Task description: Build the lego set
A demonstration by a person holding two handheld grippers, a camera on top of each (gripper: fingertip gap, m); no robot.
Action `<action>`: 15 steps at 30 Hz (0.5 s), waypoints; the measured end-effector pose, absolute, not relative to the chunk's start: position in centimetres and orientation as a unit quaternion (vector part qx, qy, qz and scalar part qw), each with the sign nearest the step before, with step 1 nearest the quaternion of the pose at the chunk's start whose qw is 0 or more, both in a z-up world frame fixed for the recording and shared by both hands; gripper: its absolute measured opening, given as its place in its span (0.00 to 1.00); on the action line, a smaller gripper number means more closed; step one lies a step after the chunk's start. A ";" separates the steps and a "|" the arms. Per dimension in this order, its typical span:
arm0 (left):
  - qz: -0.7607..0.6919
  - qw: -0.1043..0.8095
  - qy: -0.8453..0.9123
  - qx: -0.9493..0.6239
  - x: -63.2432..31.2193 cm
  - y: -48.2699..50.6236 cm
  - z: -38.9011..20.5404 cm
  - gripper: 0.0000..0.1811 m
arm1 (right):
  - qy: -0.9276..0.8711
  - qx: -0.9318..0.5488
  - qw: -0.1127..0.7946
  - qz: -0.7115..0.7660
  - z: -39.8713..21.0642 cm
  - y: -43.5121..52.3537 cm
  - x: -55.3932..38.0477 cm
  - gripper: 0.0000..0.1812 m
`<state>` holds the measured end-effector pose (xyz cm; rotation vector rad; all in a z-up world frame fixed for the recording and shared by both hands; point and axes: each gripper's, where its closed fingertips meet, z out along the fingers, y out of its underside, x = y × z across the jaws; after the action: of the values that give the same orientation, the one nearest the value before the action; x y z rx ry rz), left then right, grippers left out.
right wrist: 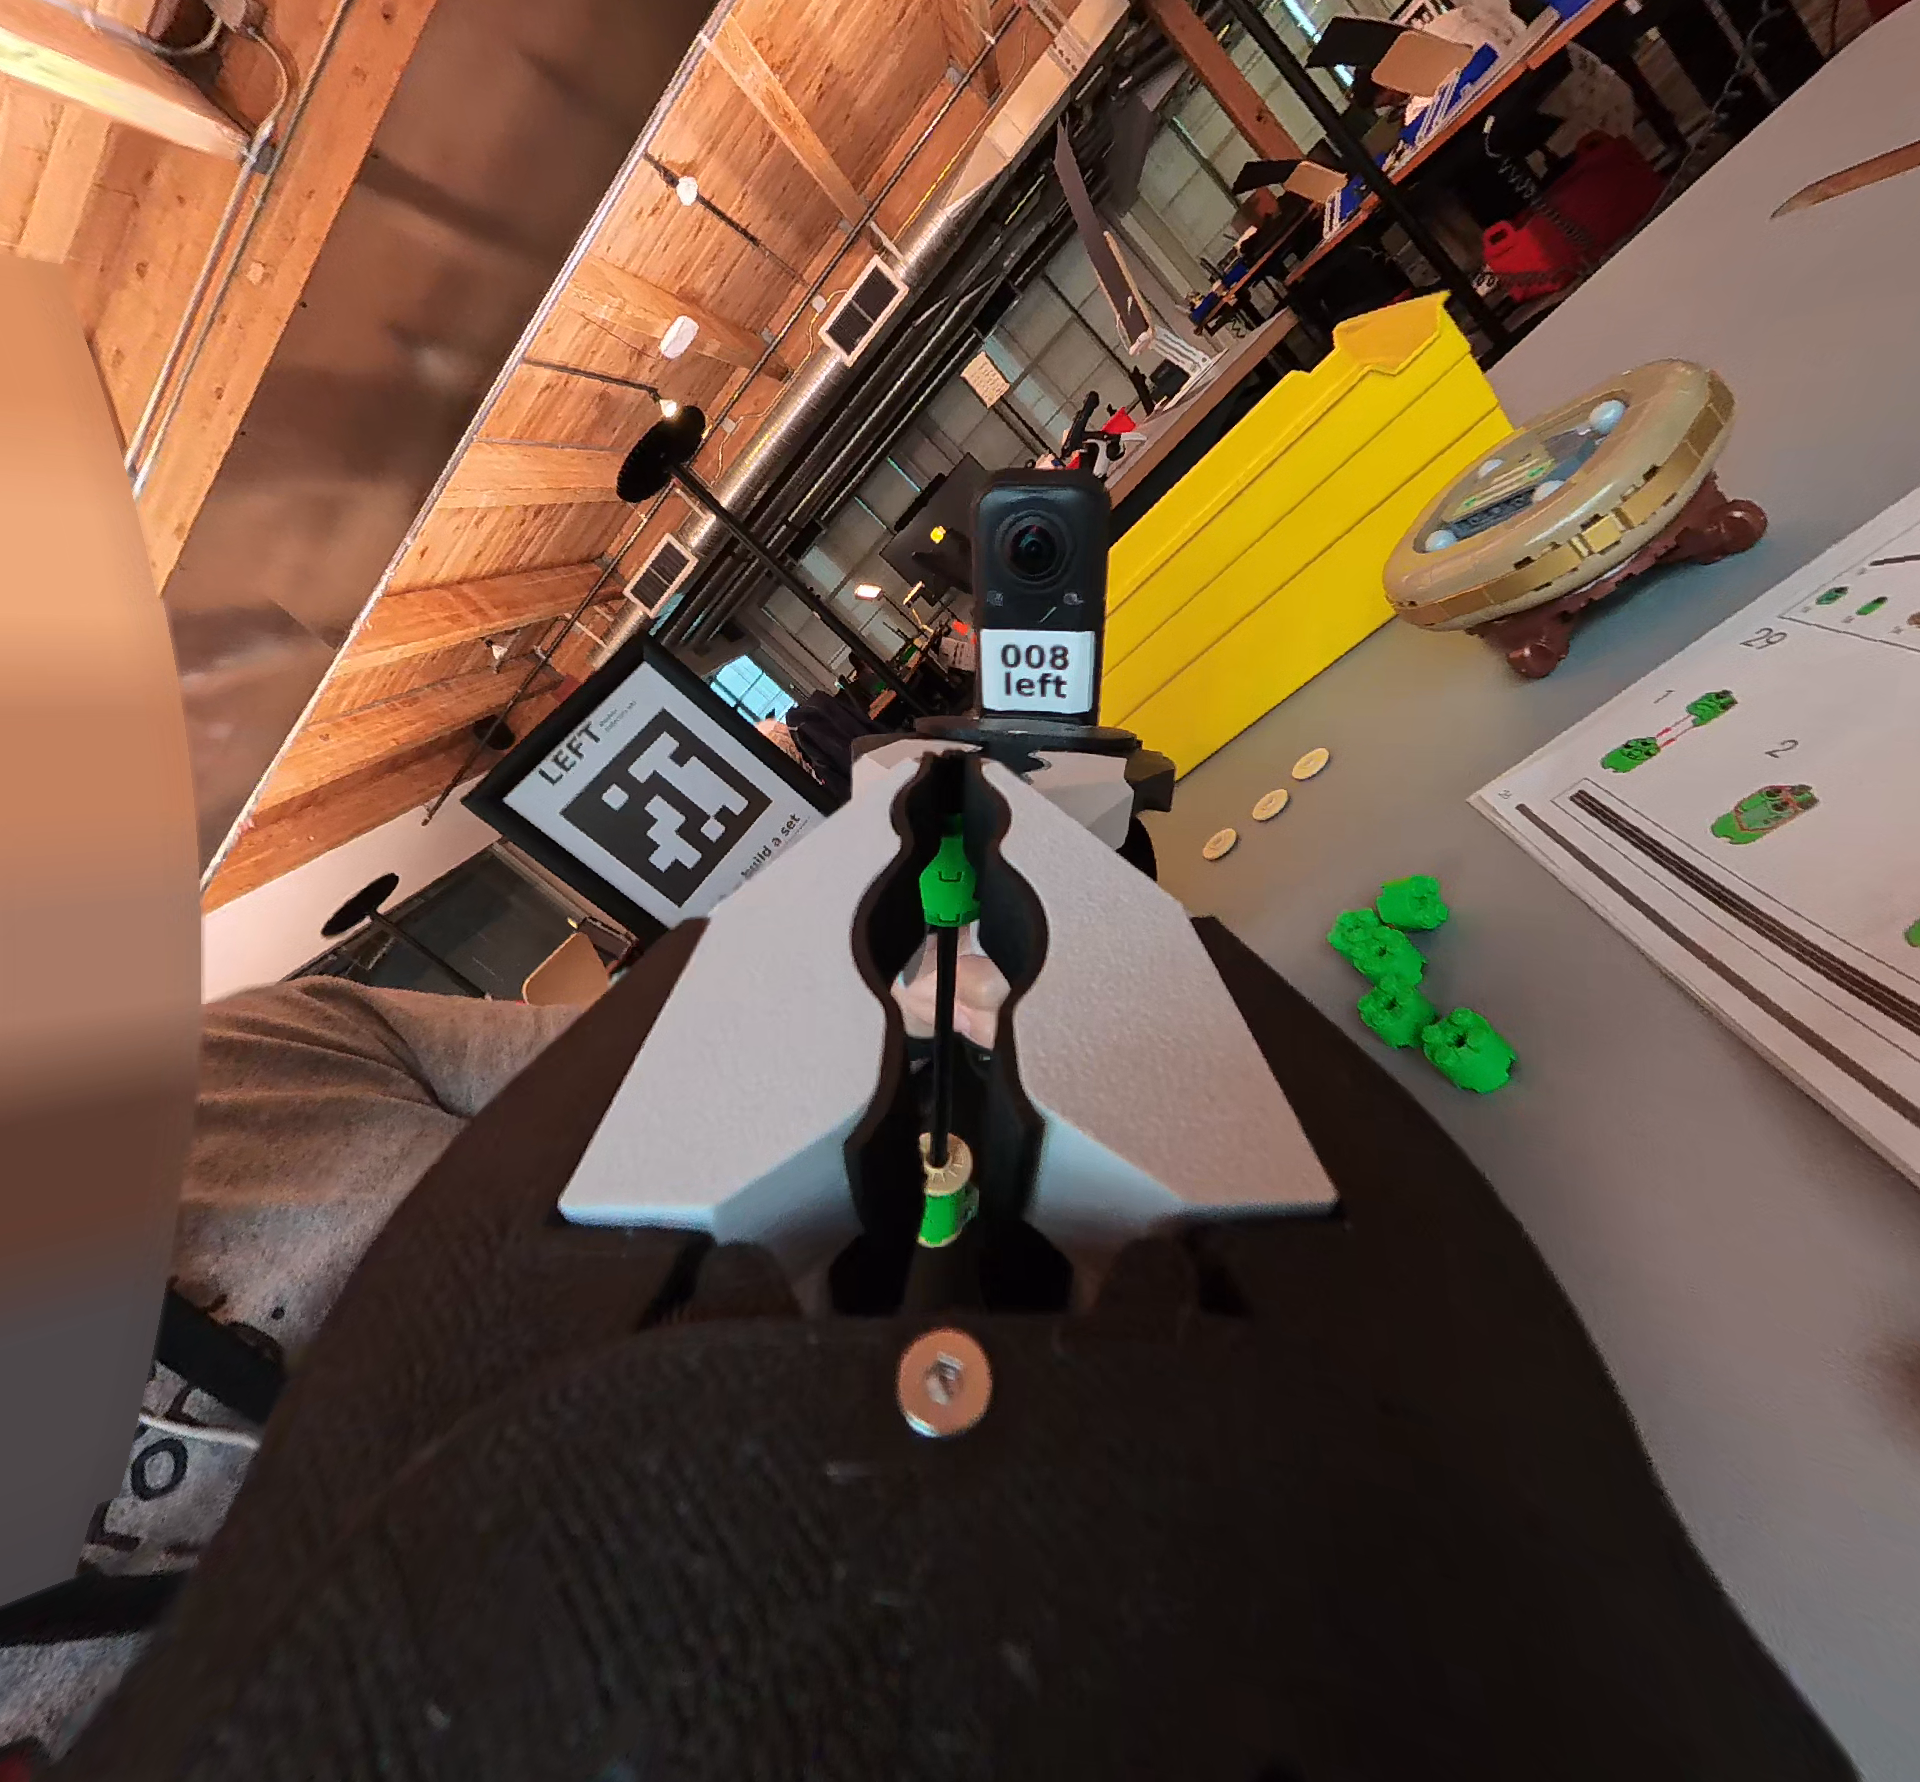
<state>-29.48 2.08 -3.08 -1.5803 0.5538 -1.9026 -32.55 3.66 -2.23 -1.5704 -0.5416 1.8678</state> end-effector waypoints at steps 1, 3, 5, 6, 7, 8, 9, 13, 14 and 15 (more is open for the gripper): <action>-0.721 0.296 0.211 -0.591 -29.6 1.9 -3.0 0.08 | -0.218 -0.591 0.308 0.713 -2.2 3.4 -32.7 0.00; -0.726 0.300 0.210 -0.582 -29.7 1.8 -2.7 0.08 | -0.222 -0.584 0.299 0.721 -2.0 3.2 -32.8 0.00; -0.719 0.313 0.220 -0.580 -29.8 1.8 -2.6 0.08 | -0.219 -0.577 0.291 0.731 -1.9 3.0 -32.8 0.01; -0.714 0.320 0.228 -0.580 -29.8 1.7 -2.6 0.08 | -0.217 -0.575 0.288 0.735 -1.9 3.0 -32.7 0.01; -0.707 0.326 0.236 -0.582 -29.8 1.7 -2.6 0.08 | -0.216 -0.575 0.287 0.735 -2.0 3.0 -32.7 0.01; -0.699 0.332 0.242 -0.585 -29.7 1.7 -2.7 0.09 | -0.219 -0.575 0.291 0.733 -2.0 3.0 -32.7 0.01; -0.694 0.337 0.246 -0.587 -29.7 1.8 -2.8 0.08 | -0.223 -0.575 0.294 0.730 -2.0 2.9 -32.7 0.01; -0.697 0.343 0.245 -0.580 -29.7 1.7 -2.6 0.08 | -0.227 -0.570 0.298 0.731 -1.9 2.8 -32.7 0.01; -0.694 0.345 0.248 -0.581 -29.6 1.6 -2.6 0.08 | -0.228 -0.569 0.298 0.731 -1.9 2.8 -32.7 0.01; -0.688 0.350 0.255 -0.583 -29.6 1.5 -2.7 0.08 | -0.234 -0.568 0.300 0.730 -1.8 2.7 -32.6 0.01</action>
<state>-29.61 1.52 -2.66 -1.5103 0.6602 -1.7816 -32.65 2.67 -1.83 -1.5080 -0.6210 1.9366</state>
